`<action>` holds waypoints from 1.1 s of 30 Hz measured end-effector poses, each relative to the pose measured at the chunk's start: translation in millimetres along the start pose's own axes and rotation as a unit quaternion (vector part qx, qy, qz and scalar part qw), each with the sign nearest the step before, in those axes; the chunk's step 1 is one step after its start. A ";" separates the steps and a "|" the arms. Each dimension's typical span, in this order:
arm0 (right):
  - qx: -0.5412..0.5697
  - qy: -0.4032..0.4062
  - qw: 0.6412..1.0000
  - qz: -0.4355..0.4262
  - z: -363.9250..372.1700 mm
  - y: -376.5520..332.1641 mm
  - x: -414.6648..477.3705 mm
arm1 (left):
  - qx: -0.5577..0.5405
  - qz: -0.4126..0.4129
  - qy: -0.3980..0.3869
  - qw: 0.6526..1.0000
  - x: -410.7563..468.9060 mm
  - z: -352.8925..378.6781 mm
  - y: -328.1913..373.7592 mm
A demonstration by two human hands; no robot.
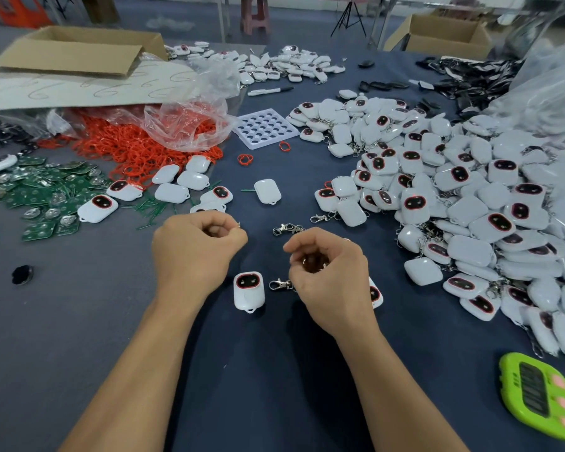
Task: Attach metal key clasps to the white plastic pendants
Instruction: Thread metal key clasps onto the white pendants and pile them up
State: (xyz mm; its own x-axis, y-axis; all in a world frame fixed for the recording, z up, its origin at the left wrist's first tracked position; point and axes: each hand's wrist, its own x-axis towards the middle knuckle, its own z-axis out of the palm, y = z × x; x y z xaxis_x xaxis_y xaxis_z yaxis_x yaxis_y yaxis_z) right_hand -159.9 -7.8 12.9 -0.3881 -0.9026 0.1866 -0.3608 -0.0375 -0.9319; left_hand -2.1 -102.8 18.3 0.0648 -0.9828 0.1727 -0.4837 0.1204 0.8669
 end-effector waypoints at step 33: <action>-0.112 0.038 0.993 -0.022 6.7 -1.8 -11.5 | 0.154 0.101 -0.141 0.973 -20.7 -10.9 -7.5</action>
State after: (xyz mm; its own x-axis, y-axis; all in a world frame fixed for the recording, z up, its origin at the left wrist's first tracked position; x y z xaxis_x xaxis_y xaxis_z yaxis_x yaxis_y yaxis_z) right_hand -149.1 -0.2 10.3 -0.4282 -0.8665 0.2565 -0.5554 0.0284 -0.8311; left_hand 9.7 -81.8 13.4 -0.2807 -0.9476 0.1524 -0.7024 0.3110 0.6402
